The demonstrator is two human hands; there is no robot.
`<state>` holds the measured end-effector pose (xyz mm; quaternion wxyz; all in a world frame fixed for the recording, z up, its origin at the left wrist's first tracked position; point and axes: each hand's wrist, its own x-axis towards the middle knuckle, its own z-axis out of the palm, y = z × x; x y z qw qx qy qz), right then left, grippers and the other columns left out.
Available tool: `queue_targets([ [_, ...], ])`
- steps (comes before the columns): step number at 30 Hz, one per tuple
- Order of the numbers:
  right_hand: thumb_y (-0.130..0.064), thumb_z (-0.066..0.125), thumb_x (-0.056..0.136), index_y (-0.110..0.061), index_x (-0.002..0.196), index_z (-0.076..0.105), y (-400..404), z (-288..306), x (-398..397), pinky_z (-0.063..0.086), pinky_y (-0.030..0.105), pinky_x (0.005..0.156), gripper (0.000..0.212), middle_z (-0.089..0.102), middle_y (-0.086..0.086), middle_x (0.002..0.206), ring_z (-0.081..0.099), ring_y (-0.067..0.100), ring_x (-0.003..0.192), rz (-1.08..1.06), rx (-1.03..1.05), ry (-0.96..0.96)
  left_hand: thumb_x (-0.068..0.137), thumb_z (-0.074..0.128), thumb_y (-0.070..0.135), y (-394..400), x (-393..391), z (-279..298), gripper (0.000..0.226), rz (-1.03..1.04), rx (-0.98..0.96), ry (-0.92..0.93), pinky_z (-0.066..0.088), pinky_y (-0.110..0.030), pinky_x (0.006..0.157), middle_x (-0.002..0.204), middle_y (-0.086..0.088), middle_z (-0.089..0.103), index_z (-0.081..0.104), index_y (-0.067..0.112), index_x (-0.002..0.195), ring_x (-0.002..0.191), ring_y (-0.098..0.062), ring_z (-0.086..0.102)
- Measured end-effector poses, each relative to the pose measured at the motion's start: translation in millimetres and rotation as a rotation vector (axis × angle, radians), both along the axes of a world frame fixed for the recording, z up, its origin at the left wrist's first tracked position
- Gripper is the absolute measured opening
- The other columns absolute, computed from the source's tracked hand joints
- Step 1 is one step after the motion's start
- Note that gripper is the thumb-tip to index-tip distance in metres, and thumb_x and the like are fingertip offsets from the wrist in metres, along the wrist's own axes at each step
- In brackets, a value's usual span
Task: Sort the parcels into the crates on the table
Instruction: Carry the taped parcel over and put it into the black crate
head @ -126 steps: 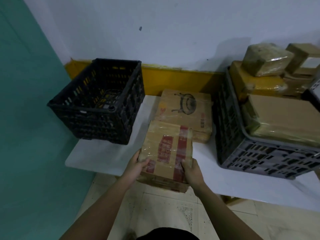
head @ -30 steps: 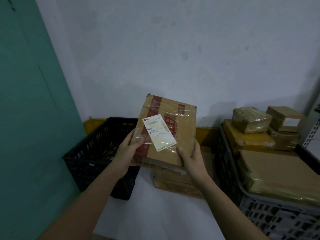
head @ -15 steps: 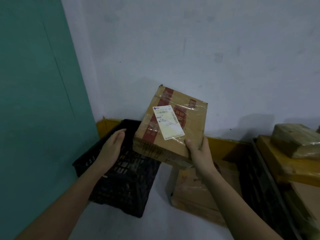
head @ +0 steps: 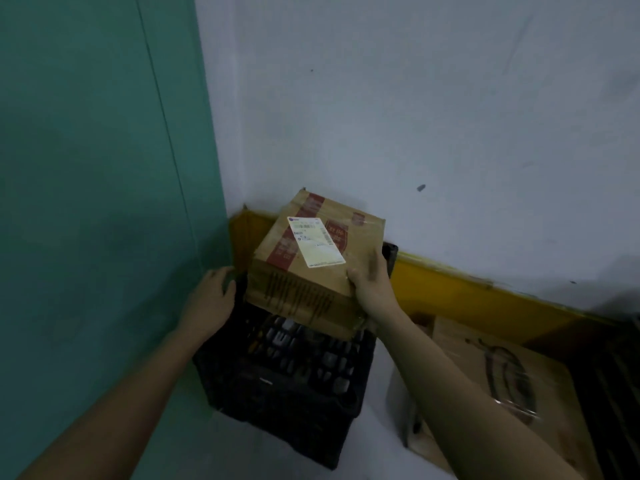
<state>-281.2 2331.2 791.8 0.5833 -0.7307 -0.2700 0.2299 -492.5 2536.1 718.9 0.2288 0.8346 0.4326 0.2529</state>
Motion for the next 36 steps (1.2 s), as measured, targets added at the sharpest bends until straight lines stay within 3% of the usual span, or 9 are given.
queue_targets([
  [4,-0.029,0.047,0.104,-0.030,0.157,0.017,25.5,-42.8,2.3,0.056,0.043,0.080,0.061,0.052,0.005,0.136,0.060,0.012,0.080,-0.062,-0.270,0.007,0.104,0.032,0.046,11.9,10.8,-10.8,0.054,-0.074,-0.164,0.163,0.041,-0.042,0.106,0.154,-0.011,0.039,0.026,0.027,0.155,0.134,-0.030,0.044],
  [6,-0.027,0.046,0.104,-0.031,0.157,0.019,38.1,-63.6,4.6,0.057,0.044,0.082,0.060,0.055,0.005,0.124,0.058,0.015,0.077,-0.105,-0.323,0.031,0.100,0.028,0.059,14.4,15.7,-16.7,0.067,-0.113,-0.170,0.373,0.044,-0.043,0.103,0.156,-0.010,0.035,0.004,0.035,0.157,0.133,-0.033,0.046],
  [11,-0.031,0.043,0.105,-0.033,0.157,0.015,70.9,-106.1,4.9,0.049,0.057,0.098,0.060,0.050,0.020,0.137,0.056,0.042,0.115,-0.084,-0.387,0.127,0.092,0.034,0.069,10.9,15.7,-26.2,0.084,-0.095,0.025,0.542,0.051,-0.040,0.081,0.152,-0.015,0.037,-0.013,0.038,0.155,0.112,-0.039,0.059],
  [15,-0.033,0.048,0.099,-0.029,0.150,0.026,88.1,-128.4,-0.5,0.028,0.056,0.111,0.056,-0.002,0.020,0.160,0.015,0.047,0.143,0.000,-0.797,-0.137,0.089,0.027,0.074,10.1,15.4,-26.3,0.085,-0.097,0.063,0.519,0.053,-0.038,0.072,0.144,-0.014,0.043,-0.011,0.037,0.155,0.099,-0.036,0.063],
  [19,-0.065,0.056,0.087,-0.034,0.155,0.017,93.0,-138.8,-8.4,0.016,0.062,0.115,0.085,-0.024,0.011,0.162,-0.013,0.045,0.147,0.159,-0.807,-0.367,0.089,0.033,0.071,8.8,14.5,-27.8,0.086,-0.082,0.071,0.520,0.050,-0.037,0.069,0.142,-0.013,0.044,-0.010,0.036,0.155,0.096,-0.036,0.063],
  [21,-0.073,0.054,0.084,-0.037,0.157,0.013,93.1,-141.2,-11.1,0.016,0.059,0.116,0.091,-0.025,0.006,0.163,-0.013,0.046,0.148,0.252,-0.833,-0.469,0.089,0.034,0.071,8.2,14.1,-29.6,0.087,-0.079,0.087,0.517,0.045,-0.036,0.064,0.140,-0.012,0.046,-0.009,0.036,0.155,0.092,-0.034,0.063],
  [27,-0.064,0.063,0.084,-0.034,0.158,0.011,105.0,-142.3,-0.2,0.038,0.050,0.111,0.095,-0.018,0.005,0.164,0.020,0.043,0.146,0.318,-0.825,-0.285,0.083,0.031,0.076,10.8,12.9,-34.6,0.091,-0.090,0.081,0.501,0.040,-0.034,0.062,0.139,-0.011,0.046,-0.012,0.038,0.154,0.091,-0.033,0.063],
  [32,-0.072,0.055,0.084,-0.040,0.157,0.008,101.5,-150.5,-5.7,0.021,0.065,0.115,0.092,-0.018,0.000,0.165,-0.003,0.048,0.148,0.299,-0.866,-0.346,0.083,0.029,0.077,10.3,12.5,-34.8,0.092,-0.091,0.081,0.520,0.042,-0.033,0.061,0.142,-0.011,0.043,-0.015,0.038,0.154,0.091,-0.032,0.063],
  [36,-0.080,0.040,0.084,-0.043,0.156,-0.002,97.9,-142.4,-3.5,0.020,0.071,0.111,0.091,-0.017,0.001,0.165,-0.013,0.053,0.145,0.350,-0.991,-0.432,0.086,0.034,0.074,10.3,13.5,-33.1,0.092,-0.096,0.078,0.552,0.044,-0.034,0.063,0.144,-0.012,0.041,-0.016,0.036,0.154,0.094,-0.032,0.063],
])
